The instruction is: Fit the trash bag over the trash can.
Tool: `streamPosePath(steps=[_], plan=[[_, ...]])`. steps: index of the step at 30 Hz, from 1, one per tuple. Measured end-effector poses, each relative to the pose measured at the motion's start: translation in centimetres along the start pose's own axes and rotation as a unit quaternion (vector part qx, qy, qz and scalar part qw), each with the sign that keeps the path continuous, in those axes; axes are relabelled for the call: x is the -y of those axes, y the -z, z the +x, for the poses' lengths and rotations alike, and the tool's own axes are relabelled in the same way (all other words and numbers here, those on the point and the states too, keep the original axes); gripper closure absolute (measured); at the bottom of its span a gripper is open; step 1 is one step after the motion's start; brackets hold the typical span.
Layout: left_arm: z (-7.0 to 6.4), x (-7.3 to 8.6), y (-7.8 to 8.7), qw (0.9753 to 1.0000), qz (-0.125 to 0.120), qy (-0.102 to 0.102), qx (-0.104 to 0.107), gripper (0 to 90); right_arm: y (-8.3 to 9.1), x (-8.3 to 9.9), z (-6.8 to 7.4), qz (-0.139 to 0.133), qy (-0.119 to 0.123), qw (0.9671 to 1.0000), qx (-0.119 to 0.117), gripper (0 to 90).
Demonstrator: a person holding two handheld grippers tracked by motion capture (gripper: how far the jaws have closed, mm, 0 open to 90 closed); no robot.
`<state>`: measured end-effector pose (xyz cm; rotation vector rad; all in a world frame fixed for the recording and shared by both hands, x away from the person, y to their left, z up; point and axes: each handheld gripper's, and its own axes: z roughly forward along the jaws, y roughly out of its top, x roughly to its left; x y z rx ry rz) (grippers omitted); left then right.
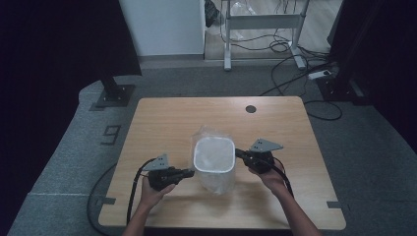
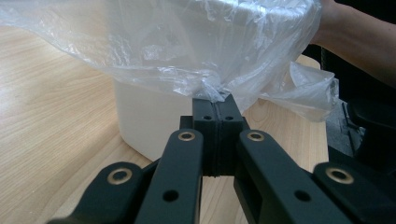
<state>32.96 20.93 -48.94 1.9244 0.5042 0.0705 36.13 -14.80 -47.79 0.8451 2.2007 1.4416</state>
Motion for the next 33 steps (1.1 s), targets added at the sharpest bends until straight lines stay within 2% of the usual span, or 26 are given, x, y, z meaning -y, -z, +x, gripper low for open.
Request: streamPosePath(steps=[4,6,7,11,13,16,24,33], plan=[[-0.1,0.0,0.1,0.9999,-0.003,-0.004,-0.009,86.2,0.2,0.0,-0.1,-0.004,-0.004,1.0000,0.001,89.5],[-0.1,0.0,0.1,0.9999,-0.006,-0.004,-0.013,76.2,0.4,0.0,-0.1,-0.010,-0.007,0.9999,0.005,86.7],[-0.2,-0.1,0.3,0.9996,-0.013,-0.003,-0.023,68.8,0.5,0.0,-0.1,-0.016,-0.010,0.9998,0.008,77.9],[-0.6,-0.3,1.1,0.9985,-0.027,-0.010,-0.046,45.5,1.5,-0.1,-0.1,-0.041,-0.019,0.9986,0.028,54.0],[-0.7,-0.4,1.7,0.9983,-0.028,-0.011,-0.049,38.7,2.0,-0.1,-0.1,-0.049,-0.025,0.9979,0.033,47.8],[-0.5,-0.3,2.7,0.9979,-0.031,-0.008,-0.057,34.1,3.1,0.1,-0.2,-0.059,-0.032,0.9970,0.039,41.7],[0.2,-1.0,4.7,0.9957,-0.058,-0.001,-0.073,31.5,5.4,1.5,-0.3,-0.075,-0.046,0.9956,0.032,37.9],[0.5,-1.8,4.2,0.9958,-0.059,-0.003,-0.071,31.6,6.5,3.6,-0.2,-0.078,-0.056,0.9952,0.015,36.4]])
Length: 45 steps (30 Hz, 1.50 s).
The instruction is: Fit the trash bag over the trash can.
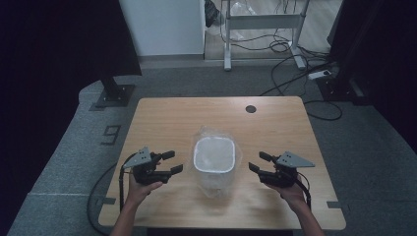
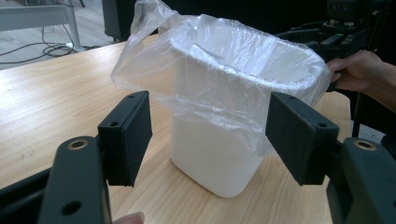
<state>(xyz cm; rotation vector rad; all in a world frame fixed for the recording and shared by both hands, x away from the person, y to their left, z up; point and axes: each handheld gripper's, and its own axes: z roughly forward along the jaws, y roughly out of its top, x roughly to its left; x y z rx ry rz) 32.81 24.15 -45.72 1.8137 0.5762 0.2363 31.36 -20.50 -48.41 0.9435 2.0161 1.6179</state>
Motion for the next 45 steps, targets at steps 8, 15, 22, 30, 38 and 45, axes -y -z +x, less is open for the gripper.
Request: streamPosePath(steps=[8,15,22,30,38,45], plan=[[0.0,-0.6,-0.4,1.0000,-0.004,-0.001,0.000,33.2,-0.1,1.0,0.5,0.003,-0.005,0.9999,-0.009,36.4],[0.6,-1.9,-0.7,0.9999,-0.004,-0.008,0.011,35.0,-0.1,1.6,1.1,0.004,-0.008,0.9998,-0.015,36.4],[1.4,-4.4,-1.8,0.9989,0.006,-0.025,0.041,36.8,0.5,2.3,1.5,0.005,-0.011,0.9998,-0.014,36.1],[1.8,-5.9,-3.3,0.9964,0.028,-0.034,0.073,37.1,1.3,3.3,1.8,0.007,-0.020,0.9997,-0.014,35.8],[1.3,-6.6,-4.7,0.9939,0.050,-0.047,0.087,37.0,1.2,4.0,1.8,0.015,-0.025,0.9994,-0.020,35.6],[1.2,-7.6,-6.4,0.9895,0.079,-0.060,0.105,38.0,1.5,4.0,1.9,0.011,-0.024,0.9994,-0.023,35.6]])
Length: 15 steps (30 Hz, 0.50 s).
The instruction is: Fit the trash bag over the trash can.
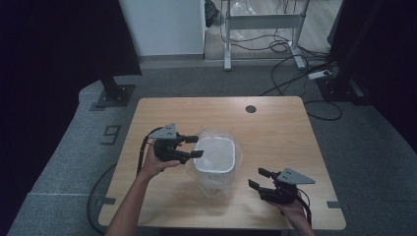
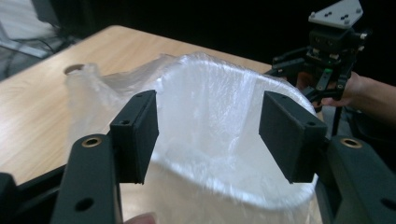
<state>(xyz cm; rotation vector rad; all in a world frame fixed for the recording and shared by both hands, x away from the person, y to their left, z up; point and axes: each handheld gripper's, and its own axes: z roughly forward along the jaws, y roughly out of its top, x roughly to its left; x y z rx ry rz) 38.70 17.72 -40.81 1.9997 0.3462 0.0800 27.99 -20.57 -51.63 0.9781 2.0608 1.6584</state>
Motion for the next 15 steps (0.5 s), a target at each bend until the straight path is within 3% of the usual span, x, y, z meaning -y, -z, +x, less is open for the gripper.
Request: streamPosePath(steps=[7,15], plan=[[0.6,-0.7,-2.2,0.9988,0.046,-0.005,0.011,38.0,0.2,0.1,0.0,-0.002,-0.002,1.0000,0.001,35.6],[1.2,-0.7,-2.7,0.9982,0.060,0.002,0.009,38.1,0.5,0.1,-0.2,-0.005,-0.005,1.0000,0.003,35.5]])
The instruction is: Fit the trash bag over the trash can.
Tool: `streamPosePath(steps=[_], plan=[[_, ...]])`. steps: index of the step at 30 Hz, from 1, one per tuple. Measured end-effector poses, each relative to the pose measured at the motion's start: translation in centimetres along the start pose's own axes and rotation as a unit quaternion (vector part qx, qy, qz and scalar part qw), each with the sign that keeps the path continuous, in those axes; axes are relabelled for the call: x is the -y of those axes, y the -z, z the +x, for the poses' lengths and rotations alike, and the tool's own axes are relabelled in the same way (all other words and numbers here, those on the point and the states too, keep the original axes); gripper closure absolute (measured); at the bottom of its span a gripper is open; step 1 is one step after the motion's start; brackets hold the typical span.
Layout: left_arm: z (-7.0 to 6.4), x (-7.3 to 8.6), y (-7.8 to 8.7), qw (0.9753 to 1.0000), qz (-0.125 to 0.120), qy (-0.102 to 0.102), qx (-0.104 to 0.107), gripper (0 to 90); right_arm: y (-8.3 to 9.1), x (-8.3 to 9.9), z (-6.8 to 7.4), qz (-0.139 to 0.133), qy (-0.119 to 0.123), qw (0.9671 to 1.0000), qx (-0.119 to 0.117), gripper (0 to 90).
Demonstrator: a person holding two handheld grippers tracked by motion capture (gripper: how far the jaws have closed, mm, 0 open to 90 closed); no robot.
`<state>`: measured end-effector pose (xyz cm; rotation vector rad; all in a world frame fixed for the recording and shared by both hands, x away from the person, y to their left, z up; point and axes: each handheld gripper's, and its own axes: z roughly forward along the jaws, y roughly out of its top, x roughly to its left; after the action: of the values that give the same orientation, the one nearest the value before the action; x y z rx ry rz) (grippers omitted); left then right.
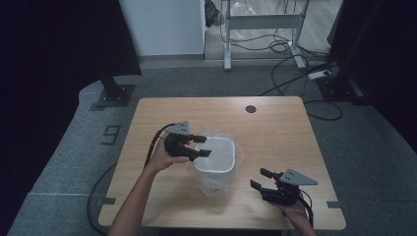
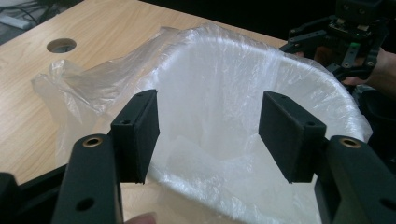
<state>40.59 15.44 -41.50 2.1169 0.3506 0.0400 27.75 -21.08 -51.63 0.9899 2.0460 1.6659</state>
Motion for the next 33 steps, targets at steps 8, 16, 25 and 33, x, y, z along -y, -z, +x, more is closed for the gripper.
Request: streamPosePath(steps=[8,16,25,33], plan=[[-0.5,-0.7,0.0,0.9991,0.035,-0.022,-0.009,37.8,-0.1,0.0,0.1,0.001,0.000,1.0000,0.000,35.5],[-0.9,-1.4,-0.9,0.9957,0.080,-0.045,-0.013,38.5,-0.1,0.0,0.2,0.001,0.000,1.0000,-0.001,35.5],[-1.3,-2.7,-2.0,0.9869,0.148,-0.057,-0.027,38.6,0.1,0.1,0.0,0.001,-0.002,1.0000,0.001,35.5],[-1.5,-3.5,-2.9,0.9805,0.185,-0.063,-0.021,39.5,0.0,0.1,0.1,0.001,-0.002,1.0000,-0.001,35.5]])
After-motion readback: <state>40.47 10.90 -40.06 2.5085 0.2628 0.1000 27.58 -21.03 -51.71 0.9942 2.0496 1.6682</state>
